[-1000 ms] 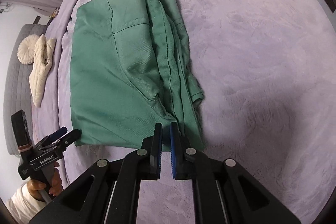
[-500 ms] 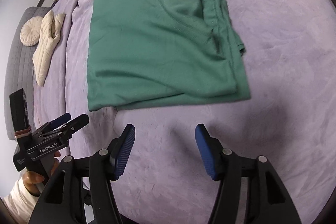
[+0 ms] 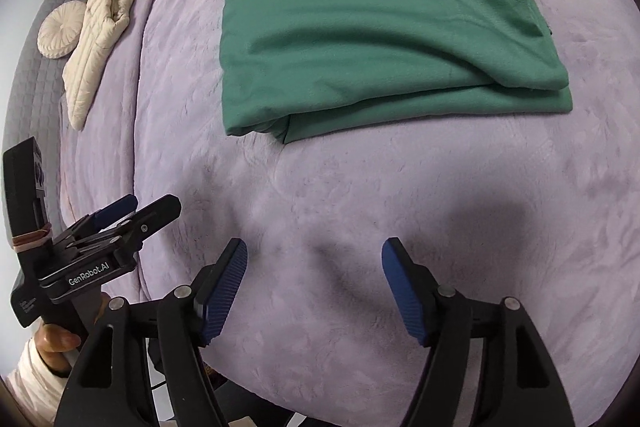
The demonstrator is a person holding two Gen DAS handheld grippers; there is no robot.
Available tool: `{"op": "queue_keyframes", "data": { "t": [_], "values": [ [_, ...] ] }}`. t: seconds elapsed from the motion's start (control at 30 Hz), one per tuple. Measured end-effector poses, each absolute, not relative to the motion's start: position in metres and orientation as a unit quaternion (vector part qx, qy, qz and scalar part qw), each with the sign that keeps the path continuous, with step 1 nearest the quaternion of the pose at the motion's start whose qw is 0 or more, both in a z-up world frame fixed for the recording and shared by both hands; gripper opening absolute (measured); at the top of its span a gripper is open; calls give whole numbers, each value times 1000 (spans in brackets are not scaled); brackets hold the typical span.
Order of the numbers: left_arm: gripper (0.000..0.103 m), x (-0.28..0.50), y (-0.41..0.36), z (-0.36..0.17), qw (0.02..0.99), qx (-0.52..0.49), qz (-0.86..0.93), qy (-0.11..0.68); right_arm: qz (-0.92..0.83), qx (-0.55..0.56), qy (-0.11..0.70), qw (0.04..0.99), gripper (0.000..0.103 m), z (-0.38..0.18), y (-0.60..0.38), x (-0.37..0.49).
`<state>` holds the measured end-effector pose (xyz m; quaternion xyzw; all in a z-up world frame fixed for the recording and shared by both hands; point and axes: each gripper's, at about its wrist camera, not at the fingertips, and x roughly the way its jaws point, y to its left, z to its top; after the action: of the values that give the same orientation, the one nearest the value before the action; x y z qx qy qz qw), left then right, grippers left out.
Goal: Fold small clothes
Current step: 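Open the right gripper and withdraw both tools from the folded jacket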
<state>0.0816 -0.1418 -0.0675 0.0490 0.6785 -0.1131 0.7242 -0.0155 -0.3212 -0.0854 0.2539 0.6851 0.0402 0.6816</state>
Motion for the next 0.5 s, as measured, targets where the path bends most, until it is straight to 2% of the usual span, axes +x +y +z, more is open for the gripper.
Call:
{"op": "queue_keyframes", "data": {
  "t": [0.07,0.37,0.5],
  "values": [
    [102,83,-127,-69,725,44,-112,678,39,252,684,684,81,-83,-314,-18],
    [102,64,-87,-58,733,32,-117,670,30,240,682,690,81,-76,-285,-31],
    [102,62,-93,-55,735,37,-121,667,26,235,678,696,82,-72,-275,-38]
  ]
}}
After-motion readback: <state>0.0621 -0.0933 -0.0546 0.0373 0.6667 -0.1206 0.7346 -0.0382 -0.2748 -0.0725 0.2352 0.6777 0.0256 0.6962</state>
